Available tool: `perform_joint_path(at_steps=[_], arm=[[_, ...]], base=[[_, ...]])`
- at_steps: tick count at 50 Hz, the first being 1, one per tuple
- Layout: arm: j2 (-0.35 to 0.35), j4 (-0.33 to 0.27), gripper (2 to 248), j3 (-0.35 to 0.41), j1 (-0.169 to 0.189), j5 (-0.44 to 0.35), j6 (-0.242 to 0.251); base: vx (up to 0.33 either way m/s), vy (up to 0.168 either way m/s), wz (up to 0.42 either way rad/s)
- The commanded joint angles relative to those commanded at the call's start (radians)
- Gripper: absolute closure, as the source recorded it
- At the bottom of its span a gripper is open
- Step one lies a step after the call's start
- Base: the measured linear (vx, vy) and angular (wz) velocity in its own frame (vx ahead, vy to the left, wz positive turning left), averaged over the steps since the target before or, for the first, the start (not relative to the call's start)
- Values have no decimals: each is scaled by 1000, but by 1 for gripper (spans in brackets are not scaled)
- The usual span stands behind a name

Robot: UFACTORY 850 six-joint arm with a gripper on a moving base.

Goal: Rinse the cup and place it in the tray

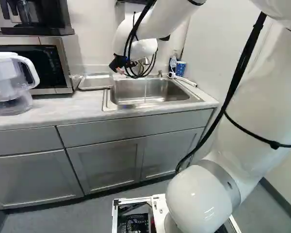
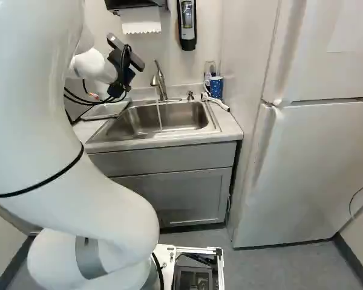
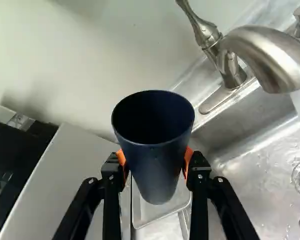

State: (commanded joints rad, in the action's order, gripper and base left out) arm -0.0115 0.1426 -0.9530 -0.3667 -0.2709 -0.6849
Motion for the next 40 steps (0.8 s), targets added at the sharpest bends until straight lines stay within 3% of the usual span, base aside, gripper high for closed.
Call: perform_joint_path(at_steps=[40], arm=[[0, 0, 127, 0, 0, 0, 420]], base=[[0, 0, 0]])
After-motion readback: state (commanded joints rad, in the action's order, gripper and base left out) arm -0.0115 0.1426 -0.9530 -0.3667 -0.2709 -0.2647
